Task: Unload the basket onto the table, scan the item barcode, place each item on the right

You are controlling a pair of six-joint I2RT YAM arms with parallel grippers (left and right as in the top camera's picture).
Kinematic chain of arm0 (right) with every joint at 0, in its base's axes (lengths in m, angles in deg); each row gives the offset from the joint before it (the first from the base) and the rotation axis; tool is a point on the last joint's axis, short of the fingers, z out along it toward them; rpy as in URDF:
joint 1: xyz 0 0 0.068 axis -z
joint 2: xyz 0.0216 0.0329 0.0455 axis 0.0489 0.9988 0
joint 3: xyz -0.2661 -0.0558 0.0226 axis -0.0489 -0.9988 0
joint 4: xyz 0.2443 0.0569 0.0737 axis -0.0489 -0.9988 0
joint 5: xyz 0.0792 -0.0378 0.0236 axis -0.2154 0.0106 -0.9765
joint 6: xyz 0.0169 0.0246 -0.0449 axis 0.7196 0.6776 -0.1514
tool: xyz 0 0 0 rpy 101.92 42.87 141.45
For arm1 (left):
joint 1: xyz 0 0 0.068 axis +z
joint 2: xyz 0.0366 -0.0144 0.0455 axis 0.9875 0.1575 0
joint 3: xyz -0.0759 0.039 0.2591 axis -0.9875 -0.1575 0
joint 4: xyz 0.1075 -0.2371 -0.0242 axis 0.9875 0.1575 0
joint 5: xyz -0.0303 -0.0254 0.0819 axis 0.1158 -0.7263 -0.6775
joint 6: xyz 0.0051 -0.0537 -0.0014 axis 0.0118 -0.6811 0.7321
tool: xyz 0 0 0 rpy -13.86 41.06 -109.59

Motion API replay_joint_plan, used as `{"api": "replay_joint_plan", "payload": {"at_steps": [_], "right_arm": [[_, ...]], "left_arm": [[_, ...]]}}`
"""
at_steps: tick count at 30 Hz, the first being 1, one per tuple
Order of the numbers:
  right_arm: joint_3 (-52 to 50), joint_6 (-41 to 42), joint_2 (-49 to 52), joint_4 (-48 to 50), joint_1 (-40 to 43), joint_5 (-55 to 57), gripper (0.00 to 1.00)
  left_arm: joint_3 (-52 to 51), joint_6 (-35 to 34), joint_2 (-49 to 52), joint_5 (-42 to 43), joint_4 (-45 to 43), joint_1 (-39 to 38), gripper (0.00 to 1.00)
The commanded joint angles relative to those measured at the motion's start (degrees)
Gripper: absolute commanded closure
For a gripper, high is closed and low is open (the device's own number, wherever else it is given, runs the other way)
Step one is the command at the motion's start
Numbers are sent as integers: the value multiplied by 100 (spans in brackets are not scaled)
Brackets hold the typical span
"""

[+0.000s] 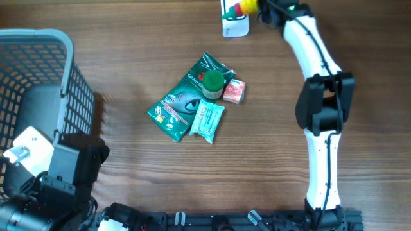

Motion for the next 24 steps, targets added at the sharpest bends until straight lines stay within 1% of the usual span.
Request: {"api": "replay_joint_plan", "payload": {"at_steps": [1,4,6,7,9,11,14,17,19,20,21,22,24], "right_arm": [[763,-835,-350,-879,680,0,67],[780,-1370,-557,-2041,1624,44,67],[730,-1460,-553,-2988,2511,608,67],[693,-1462,-553,-3233,2806,955,67],[678,-1519,-509,-3565,3373,1624,63],[654,-1853,-409,-3751,3884,2020,62],[518,-2238,-168,-3875,4603,2164,61],[90,-2236,-15,-3842,5082,2170,44],[28,-2352,-20,-3783,5351,2184,43],[94,-2588,-46,-3779,5477,2184,37],[111,-2813,-87,-3781,5545,2184,20],[111,-2981,-168,-3805,5602,2149,1],[111,-2962,-516,-3910,5633,1513,1]], "left_arm": [[0,-90,-15,-94,2,48,0],[0,-90,-15,-94,2,48,0],[0,-92,-15,-94,2,48,0],[0,-90,-15,-94,2,48,0],[0,-92,-15,-94,2,48,0],[0,-90,-15,-94,2,48,0],[0,-90,-15,-94,2,48,0],[0,-90,-15,-94,2,48,0],[0,-90,-15,-94,2,48,0],[0,-90,-15,-94,2,48,0],[0,-90,-15,-94,2,48,0],[0,-90,-15,-94,2,48,0],[0,-90,-15,-94,2,48,0]]}}
